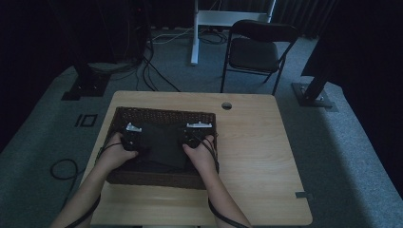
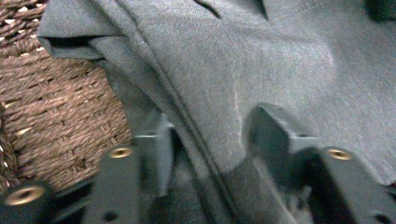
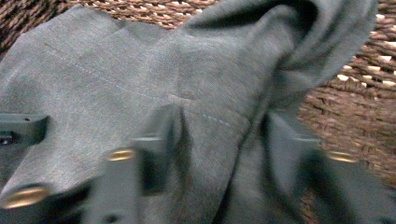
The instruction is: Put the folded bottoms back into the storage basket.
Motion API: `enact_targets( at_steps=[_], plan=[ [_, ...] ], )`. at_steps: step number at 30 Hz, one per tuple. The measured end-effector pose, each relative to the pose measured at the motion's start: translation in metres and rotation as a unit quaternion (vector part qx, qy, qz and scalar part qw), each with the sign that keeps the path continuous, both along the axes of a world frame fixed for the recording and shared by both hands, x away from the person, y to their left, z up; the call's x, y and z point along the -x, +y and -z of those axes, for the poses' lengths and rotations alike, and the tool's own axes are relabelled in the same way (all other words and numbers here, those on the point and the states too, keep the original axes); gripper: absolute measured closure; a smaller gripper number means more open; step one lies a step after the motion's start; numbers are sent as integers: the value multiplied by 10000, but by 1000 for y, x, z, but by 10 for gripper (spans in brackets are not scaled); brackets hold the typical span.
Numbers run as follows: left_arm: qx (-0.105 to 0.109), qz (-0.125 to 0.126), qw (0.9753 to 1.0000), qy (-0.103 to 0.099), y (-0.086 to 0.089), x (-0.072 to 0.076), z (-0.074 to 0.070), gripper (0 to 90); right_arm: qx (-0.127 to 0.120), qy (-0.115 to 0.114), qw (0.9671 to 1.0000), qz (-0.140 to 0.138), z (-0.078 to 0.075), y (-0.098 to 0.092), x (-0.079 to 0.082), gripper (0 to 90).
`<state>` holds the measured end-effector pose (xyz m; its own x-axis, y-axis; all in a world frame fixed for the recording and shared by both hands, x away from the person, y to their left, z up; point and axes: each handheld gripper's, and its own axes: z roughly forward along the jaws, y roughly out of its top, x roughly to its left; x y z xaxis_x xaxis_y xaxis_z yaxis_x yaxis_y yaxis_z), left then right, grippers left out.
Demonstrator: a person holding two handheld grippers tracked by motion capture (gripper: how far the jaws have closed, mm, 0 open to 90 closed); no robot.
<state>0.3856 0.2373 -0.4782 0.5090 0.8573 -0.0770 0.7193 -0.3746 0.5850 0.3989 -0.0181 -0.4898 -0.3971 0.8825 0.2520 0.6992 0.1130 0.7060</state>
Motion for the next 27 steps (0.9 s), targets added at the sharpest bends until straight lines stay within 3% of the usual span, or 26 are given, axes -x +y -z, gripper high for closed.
enact_targets(
  at_steps=[1, 4, 6, 9, 12, 13, 14, 15, 21, 25, 26, 27],
  plan=[
    [43, -30, 10000, -85, 1, 0, 0, 427, 48, -78, 9999, -61, 0, 0, 0, 373],
    [-104, -54, 9996, -271, 2, -1, 1, 296, 341, -339, 9984, -291, 0, -4, -2, 246],
    [-149, -30, 9993, -341, 1, 0, 1, 270, 459, -650, 9966, -223, -3, -7, -2, 184],
    [-78, -107, 9984, -559, 0, 1, -2, 232, 368, -658, 9971, -112, -7, -9, -1, 187],
    [65, -130, 9972, -734, -3, 4, -9, 198, 405, -762, 9961, -172, -17, -12, 1, 186],
    [85, -84, 9965, -824, -5, 6, -15, 198, 285, -846, 9957, -239, -24, -12, 2, 178],
    [85, -84, 9965, -824, -5, 6, -15, 198, 285, -846, 9957, -239, -24, -12, 2, 178],
    [69, -62, 9959, -897, -7, 7, -21, 198, 252, -990, 9942, -349, -30, -11, 3, 165],
    [169, -46, 9944, -1042, -11, 10, -32, 184, 187, -1130, 9921, -515, -45, -12, 6, 140],
    [353, -187, 9931, -1106, -10, 11, -36, 184, 275, -1135, 9915, -579, -49, -14, 6, 139],
    [444, -265, 9917, -1176, -8, 12, -40, 184, 272, -1126, 9914, -610, -51, -15, 7, 139],
    [461, -260, 9914, -1199, -8, 12, -41, 184, 328, -1210, 9899, -657, -58, -20, 8, 138]
  ],
)
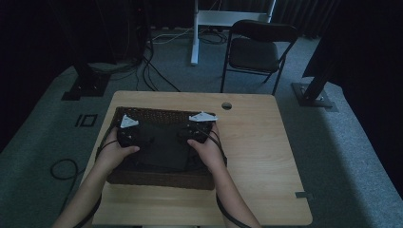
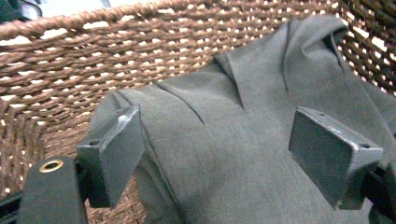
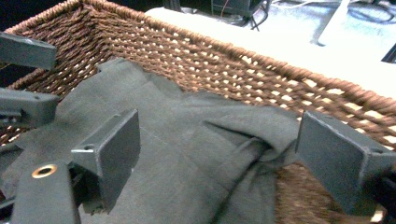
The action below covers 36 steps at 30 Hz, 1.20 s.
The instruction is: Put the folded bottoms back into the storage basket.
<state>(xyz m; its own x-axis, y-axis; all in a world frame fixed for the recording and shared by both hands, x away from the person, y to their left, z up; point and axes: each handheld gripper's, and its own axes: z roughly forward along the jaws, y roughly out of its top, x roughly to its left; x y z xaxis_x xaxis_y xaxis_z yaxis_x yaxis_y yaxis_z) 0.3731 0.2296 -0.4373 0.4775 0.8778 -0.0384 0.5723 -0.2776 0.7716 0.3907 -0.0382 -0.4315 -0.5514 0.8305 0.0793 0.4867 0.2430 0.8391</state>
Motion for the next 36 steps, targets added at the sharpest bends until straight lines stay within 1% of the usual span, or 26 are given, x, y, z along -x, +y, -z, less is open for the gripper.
enact_targets(
  at_steps=[3, 7, 9, 12, 16, 17, 18, 19, 20, 21, 22, 23, 24, 25, 27, 28, 29, 30, 31, 32, 33, 34, 36],
  plan=[
    [83, 22, 9999, -67, 0, 2, -4, 184, -6, -65, 10000, 30, -7, -6, 1, 138],
    [255, 64, 9995, -169, -1, 6, -12, 184, -54, -117, 9998, 131, -14, -17, 2, 138],
    [270, 98, 9994, -202, -1, 7, -15, 184, -87, -158, 9997, 142, -17, -22, 3, 138],
    [364, 104, 9990, -253, -1, 10, -19, 185, -34, -237, 9996, 158, -22, -29, 5, 138],
    [578, 164, 9977, -308, -1, 17, -25, 184, 14, -296, 9994, 189, -25, -43, 7, 138],
    [581, 170, 9976, -331, 0, 19, -26, 185, 25, -305, 9993, 211, -26, -47, 8, 138],
    [581, 170, 9976, -331, 0, 19, -26, 184, 25, -305, 9993, 211, -26, -47, 8, 138],
    [601, 178, 9973, -375, 0, 22, -28, 184, 28, -334, 9991, 266, -27, -55, 9, 138],
    [617, 182, 9972, -374, 1, 24, -29, 184, 32, -343, 9990, 290, -28, -59, 10, 138],
    [619, 178, 9972, -379, 2, 25, -29, 184, 30, -363, 9988, 313, -28, -63, 11, 138],
    [619, 178, 9972, -379, 2, 25, -29, 184, 30, -363, 9988, 313, -28, -63, 11, 138],
    [641, 170, 9970, -400, 2, 26, -29, 184, 29, -371, 9987, 357, -28, -67, 12, 138],
    [675, 173, 9967, -407, 3, 28, -29, 184, 35, -400, 9985, 370, -29, -76, 14, 138],
    [697, 170, 9966, -412, 4, 30, -30, 184, 35, -400, 9985, 370, -29, -76, 14, 138],
    [742, 193, 9961, -442, 5, 33, -30, 184, 84, -420, 9981, 437, -28, -85, 17, 138],
    [766, 191, 9958, -457, 6, 36, -30, 184, 120, -420, 9978, 492, -27, -93, 19, 138],
    [766, 191, 9958, -457, 6, 36, -30, 184, 120, -420, 9978, 492, -27, -93, 19, 138],
    [794, 199, 9955, -472, 6, 37, -31, 185, 139, -427, 9977, 501, -25, -100, 21, 138],
    [807, 189, 9954, -479, 7, 39, -31, 185, 139, -427, 9977, 501, -25, -100, 21, 138],
    [841, 187, 9949, -524, 8, 42, -33, 184, 120, -436, 9975, 548, -23, -108, 24, 138],
    [841, 187, 9949, -524, 8, 42, -33, 184, 120, -436, 9975, 548, -23, -108, 24, 138],
    [891, 193, 9944, -534, 8, 43, -34, 184, 140, -443, 9972, 584, -21, -115, 26, 138],
    [898, 213, 9941, -577, 8, 47, -35, 185, 129, -436, 9970, 619, -19, -119, 27, 139]
  ],
)
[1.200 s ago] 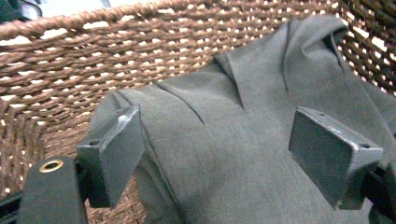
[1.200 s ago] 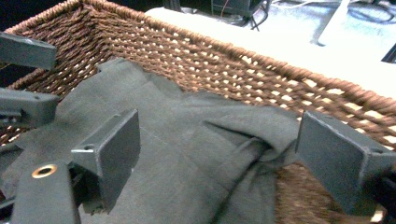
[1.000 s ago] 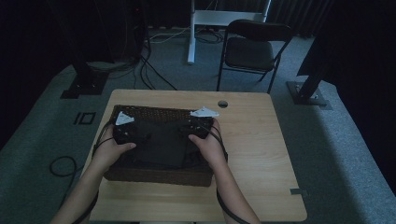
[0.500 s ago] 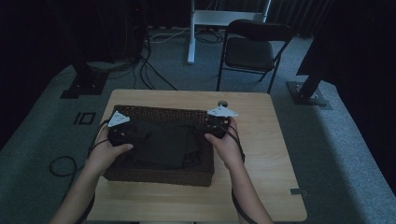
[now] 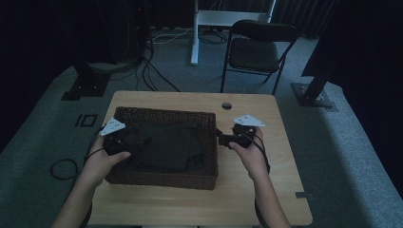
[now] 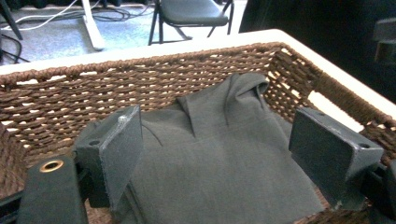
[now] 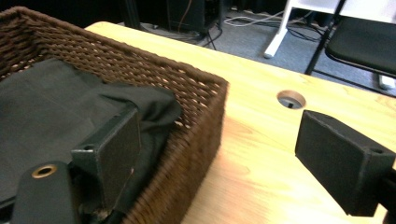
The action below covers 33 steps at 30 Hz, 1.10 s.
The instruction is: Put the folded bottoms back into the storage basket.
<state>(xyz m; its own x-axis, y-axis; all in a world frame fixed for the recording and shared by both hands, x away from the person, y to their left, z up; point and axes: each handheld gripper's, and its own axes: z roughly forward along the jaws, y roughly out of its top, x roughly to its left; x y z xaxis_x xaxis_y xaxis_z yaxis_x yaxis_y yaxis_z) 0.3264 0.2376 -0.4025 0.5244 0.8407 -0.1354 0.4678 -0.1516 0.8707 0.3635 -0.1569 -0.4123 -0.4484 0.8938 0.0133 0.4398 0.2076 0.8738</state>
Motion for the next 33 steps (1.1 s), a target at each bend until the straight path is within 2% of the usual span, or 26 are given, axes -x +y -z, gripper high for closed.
enact_targets(
  at_steps=[11, 16, 20, 25, 28, 33],
  plan=[
    [111, 214, 9995, -195, 1, 27, -5, 184, -12, 51, 9997, 247, 20, -33, 14, 138],
    [159, 261, 9991, -298, 2, 37, -7, 184, -21, 85, 9995, 310, 27, -41, 18, 138],
    [239, 382, 9981, -418, 2, 50, -7, 184, 16, 125, 9991, 396, 36, -53, 22, 137],
    [191, 486, 9976, -451, 2, 61, -3, 183, 86, 169, 9988, 457, 45, -63, 26, 136],
    [189, 550, 9971, -481, 2, 66, -3, 183, 54, 168, 9986, 492, 48, -67, 28, 136],
    [253, 740, 9952, -589, 1, 84, 0, 183, 26, 214, 9979, 610, 57, -79, 32, 136]
  ],
)
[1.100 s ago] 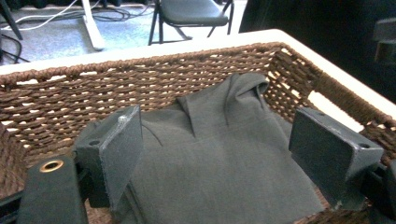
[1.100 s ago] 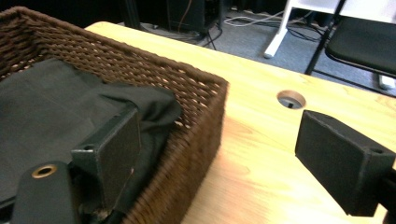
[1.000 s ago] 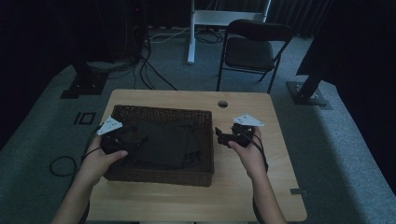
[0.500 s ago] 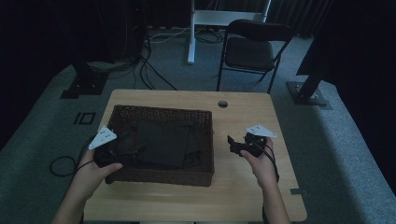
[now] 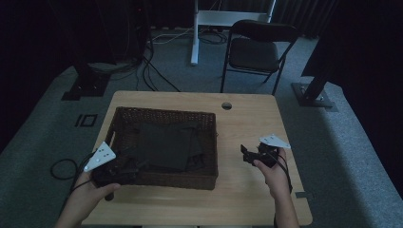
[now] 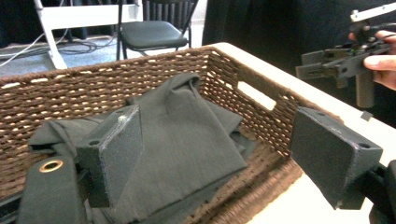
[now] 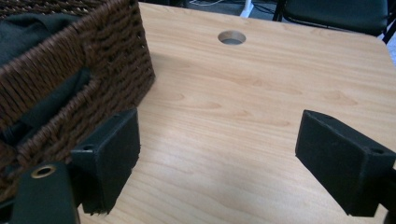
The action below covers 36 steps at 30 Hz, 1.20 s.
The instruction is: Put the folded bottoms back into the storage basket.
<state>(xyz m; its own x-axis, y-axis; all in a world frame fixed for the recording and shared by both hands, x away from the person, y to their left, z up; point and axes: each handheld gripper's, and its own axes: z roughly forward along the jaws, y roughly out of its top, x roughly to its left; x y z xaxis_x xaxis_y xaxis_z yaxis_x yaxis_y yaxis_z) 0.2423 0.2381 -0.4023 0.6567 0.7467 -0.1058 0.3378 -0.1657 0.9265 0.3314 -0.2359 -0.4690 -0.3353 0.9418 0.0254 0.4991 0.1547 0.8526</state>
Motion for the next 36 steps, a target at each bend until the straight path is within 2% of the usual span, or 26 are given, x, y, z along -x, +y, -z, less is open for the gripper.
enact_targets(
  at_steps=[7, 11, 13, 19, 25, 26, 28, 30, 33, 36],
  plan=[
    [-33, 126, 9999, -22, -1, 14, 7, 183, -55, 96, 9999, 71, 12, -10, 3, 136],
    [70, 249, 9997, -35, -3, 25, 13, 183, -62, 166, 9998, 108, 21, -16, 6, 140],
    [9, 279, 9996, -51, -4, 29, 17, 183, 25, 266, 9996, 102, 25, -18, 8, 142],
    [-109, 585, 9982, -117, -9, 41, 29, 183, -14, 330, 9994, 141, 37, -26, 14, 137],
    [-164, 616, 9980, 45, -9, 47, 43, 183, -56, 318, 9992, 237, 43, -35, 20, 137],
    [-207, 554, 9982, 120, -8, 48, 50, 183, -56, 323, 9991, 279, 45, -37, 21, 137],
    [-362, 566, 9976, 159, -7, 49, 57, 183, -7, 381, 9987, 343, 51, -42, 22, 136],
    [-420, 586, 9970, 284, -8, 50, 64, 183, 42, 393, 9986, 359, 55, -45, 23, 136],
    [-783, 613, 9943, 397, -8, 52, 74, 183, 67, 456, 9980, 425, 60, -49, 25, 136],
    [-941, 552, 9924, 565, -7, 50, 85, 183, 92, 500, 9977, 458, 64, -52, 27, 136]
  ],
)
